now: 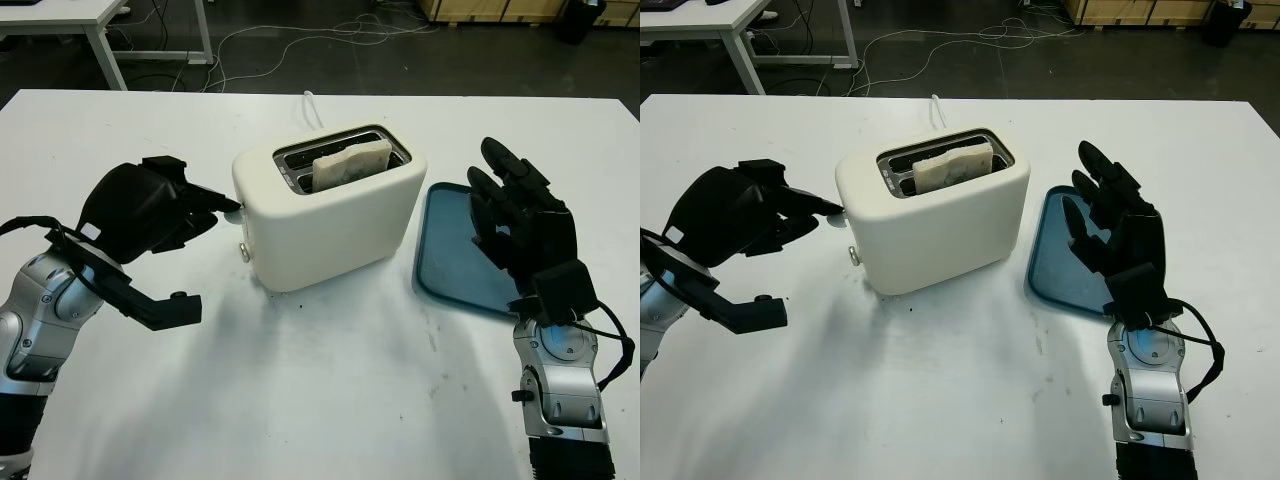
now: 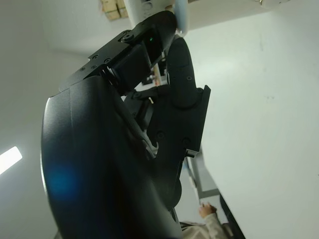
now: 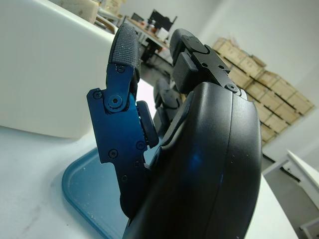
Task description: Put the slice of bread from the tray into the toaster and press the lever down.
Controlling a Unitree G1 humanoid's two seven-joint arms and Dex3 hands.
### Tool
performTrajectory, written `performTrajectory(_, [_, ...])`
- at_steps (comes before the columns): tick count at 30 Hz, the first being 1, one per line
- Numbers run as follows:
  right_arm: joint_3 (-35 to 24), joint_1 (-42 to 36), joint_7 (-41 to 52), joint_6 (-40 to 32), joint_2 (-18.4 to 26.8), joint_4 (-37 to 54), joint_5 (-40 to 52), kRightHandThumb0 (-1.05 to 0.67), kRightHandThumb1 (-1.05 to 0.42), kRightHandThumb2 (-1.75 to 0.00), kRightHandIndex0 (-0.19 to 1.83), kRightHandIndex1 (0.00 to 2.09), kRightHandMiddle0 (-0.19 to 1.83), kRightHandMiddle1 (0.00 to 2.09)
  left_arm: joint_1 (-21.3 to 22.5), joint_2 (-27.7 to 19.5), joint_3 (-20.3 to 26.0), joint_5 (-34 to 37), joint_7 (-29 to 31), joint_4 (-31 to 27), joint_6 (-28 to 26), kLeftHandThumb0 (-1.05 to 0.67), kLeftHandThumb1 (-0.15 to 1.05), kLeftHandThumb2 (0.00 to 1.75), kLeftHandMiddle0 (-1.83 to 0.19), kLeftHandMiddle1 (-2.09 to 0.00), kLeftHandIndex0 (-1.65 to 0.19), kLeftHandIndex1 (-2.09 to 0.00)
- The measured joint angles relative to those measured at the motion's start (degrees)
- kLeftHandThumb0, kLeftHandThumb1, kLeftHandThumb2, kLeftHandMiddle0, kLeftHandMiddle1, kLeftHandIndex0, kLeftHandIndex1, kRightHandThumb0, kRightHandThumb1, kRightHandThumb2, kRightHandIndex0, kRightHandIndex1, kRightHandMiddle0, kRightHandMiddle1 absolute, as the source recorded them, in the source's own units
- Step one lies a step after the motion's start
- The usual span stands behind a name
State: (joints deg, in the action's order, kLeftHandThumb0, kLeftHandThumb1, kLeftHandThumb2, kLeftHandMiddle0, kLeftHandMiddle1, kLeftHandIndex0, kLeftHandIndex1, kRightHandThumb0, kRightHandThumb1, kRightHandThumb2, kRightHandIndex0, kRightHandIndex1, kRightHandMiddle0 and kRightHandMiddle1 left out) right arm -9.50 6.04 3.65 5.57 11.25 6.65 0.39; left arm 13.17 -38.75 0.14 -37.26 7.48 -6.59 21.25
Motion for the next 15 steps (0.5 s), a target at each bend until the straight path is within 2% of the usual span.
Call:
performTrajectory(2, [-0.03, 0.0, -0.05, -0.02, 0.0, 0.0, 0.0, -0.62, -0.92, -0.44, 0.49, 0.0, 0.48, 0.0, -0.22, 0.0, -0.47, -0.02, -0.15, 0.08, 0.04, -0.26, 0.92, 0.37, -0.65, -1.31, -1.04, -0.07])
performTrajectory(4, [-0.13, 0.0, -0.06, -0.02, 0.0, 0.0, 0.01, -0.61, -0.92, -0.44, 0.5, 0.0, 0.48, 0.0, -0.48, 0.0, -1.33, 0.0, -0.38, 1.01, 0.32, -0.25, 0.92, 0.35, -0.64, -1.44, -1.07, -0.09])
performTrajectory(8, [-0.66, 0.0, -0.11, 0.0, 0.01, 0.01, 0.02, -0.61, -0.92, -0.44, 0.49, 0.0, 0.47, 0.0, -1.64, 0.08, -4.91, -0.51, -1.23, 4.75, 0.55, -0.26, 0.92, 0.32, -0.68, -1.31, -1.05, -0.1])
performTrajectory(12, [-1.8, 0.0, 0.03, 0.02, 0.18, -0.01, 0.77, -0.62, -0.92, -0.44, 0.48, 0.0, 0.48, 0.0, -1.26, 1.5, -8.37, -1.63, -9.62, 12.61, 3.31, -0.24, 0.92, 0.34, -0.68, -1.29, -1.03, -0.09])
performTrajectory(15, [-2.32, -0.01, 0.07, 0.03, 0.27, 0.0, 0.83, -0.62, -0.92, -0.43, 0.5, 0.01, 0.48, 0.0, -1.24, 2.22, -10.31, -1.86, -13.44, 16.75, 4.41, -0.22, 0.92, 0.33, -0.67, -1.26, -1.03, -0.09])
